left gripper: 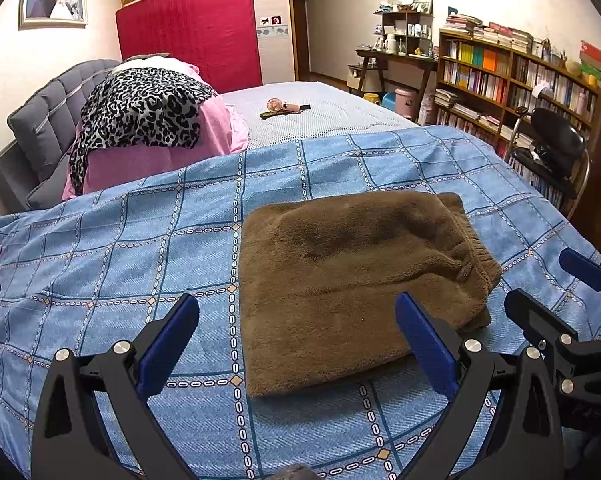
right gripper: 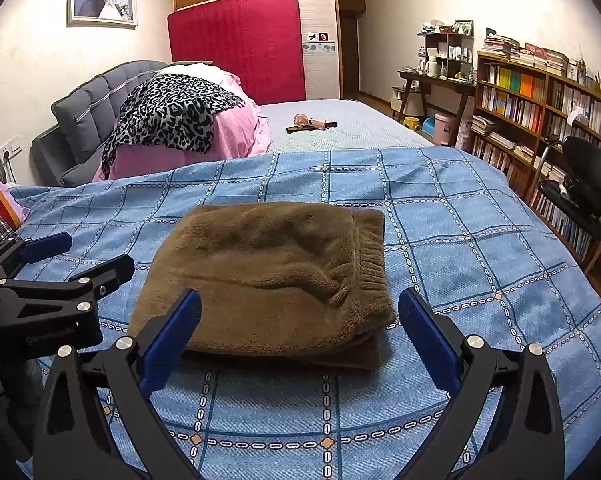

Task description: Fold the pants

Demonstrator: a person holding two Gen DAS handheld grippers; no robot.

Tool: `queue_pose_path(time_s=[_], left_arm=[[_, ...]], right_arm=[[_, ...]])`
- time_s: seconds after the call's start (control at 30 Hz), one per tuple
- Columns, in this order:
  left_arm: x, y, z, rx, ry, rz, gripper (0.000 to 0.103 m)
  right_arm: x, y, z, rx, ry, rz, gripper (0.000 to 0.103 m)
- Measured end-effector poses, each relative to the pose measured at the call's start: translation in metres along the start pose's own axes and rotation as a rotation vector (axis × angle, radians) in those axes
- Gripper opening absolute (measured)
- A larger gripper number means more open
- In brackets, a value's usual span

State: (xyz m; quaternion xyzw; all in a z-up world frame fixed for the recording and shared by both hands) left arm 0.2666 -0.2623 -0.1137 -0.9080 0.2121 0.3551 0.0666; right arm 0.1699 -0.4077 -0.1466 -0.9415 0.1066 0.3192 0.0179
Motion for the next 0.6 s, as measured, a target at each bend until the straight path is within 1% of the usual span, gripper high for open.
queue_pose_path(time_s=[0.2, 0.33, 0.6], left_arm=[[-0.002, 0.001, 0.001, 0.007, 0.008, 0.001, 0.098], [-0.001, 0.001, 0.002, 0.015, -0.002, 0.001, 0.098], [0.0, -0.011, 0.007, -0.023, -0.024, -0.02, 0.098]], right_arm=[[0.0, -0.002, 0.002, -0.002, -0.005, 0.001, 0.1], [0.001, 0.0, 0.002, 0.004, -0.01, 0.004, 0.1], [0.003, 0.001, 0.009, 0.016, -0.028, 0.003, 0.1]])
Point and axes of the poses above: each gripper's, at about its wrist camera, not at the fingertips, and x roughly the way its jaws point, y to its right, z to its underside, the point moved 9 cm from there along x, roughly the way its jaws point, and after that the axes turned 7 degrees about -x, right-handed, at the moved point
